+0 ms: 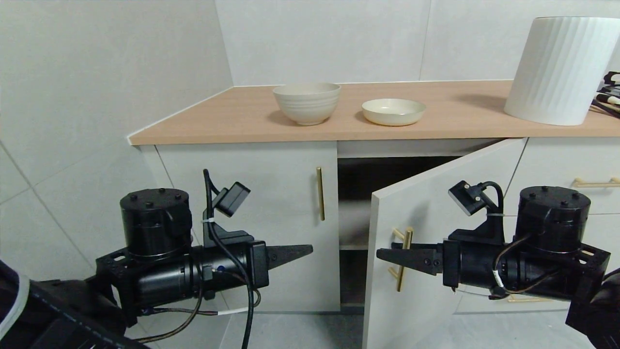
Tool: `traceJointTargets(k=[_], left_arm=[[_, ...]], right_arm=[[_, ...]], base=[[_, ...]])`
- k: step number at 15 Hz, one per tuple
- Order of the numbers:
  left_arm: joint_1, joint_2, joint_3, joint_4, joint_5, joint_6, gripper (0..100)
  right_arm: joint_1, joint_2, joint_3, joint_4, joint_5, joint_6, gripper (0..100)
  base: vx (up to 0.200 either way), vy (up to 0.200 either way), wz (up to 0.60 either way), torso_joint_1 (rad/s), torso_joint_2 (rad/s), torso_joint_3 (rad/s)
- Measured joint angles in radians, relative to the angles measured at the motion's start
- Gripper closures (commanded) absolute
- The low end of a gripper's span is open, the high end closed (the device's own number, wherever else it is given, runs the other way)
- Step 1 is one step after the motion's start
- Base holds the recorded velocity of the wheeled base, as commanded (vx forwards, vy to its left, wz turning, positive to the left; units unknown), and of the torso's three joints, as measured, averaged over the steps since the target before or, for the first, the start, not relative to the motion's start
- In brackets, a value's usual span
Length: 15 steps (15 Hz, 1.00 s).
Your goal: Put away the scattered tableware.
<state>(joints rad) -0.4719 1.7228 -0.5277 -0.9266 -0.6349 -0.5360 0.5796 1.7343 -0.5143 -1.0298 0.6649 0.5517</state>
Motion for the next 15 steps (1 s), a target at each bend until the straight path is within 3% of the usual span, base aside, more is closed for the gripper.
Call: traceJointTargets(k=[4, 8, 10, 13, 15], left_arm=[[-0.011, 0.070, -0.036, -0.063, 0.019, 0.031, 100], [-0.013, 0.208, -0.170, -0.119, 0.040, 0.040, 100], [-0.036, 0.288, -0.224, -0.153, 0.041, 0.063, 100], [-0.087, 0.415, -0.263, -0.316, 0.063, 0.112, 100], [-0.129, 0.484, -0.276, -0.417, 0.080, 0.122, 100]], right_arm=[[0.002, 0.000, 0.002, 0.001, 0.003, -0.001, 0], [0.004, 0.000, 0.008, 0.000, 0.003, -0.002, 0], [0.006, -0.001, 0.014, -0.001, 0.000, -0.006, 0], [0.006, -0.001, 0.019, 0.000, -0.009, -0.049, 0], [0.008, 0.000, 0.026, 0.000, -0.040, -0.098, 0]], base=[[0.000, 0.000, 0.00, 0.000, 0.00, 0.000], [0.000, 0.000, 0.00, 0.000, 0.00, 0.000], [0.000, 0.000, 0.00, 0.000, 0.00, 0.000], [0.000, 0.000, 0.00, 0.000, 0.00, 0.000], [0.000, 0.000, 0.00, 0.000, 0.00, 0.000]])
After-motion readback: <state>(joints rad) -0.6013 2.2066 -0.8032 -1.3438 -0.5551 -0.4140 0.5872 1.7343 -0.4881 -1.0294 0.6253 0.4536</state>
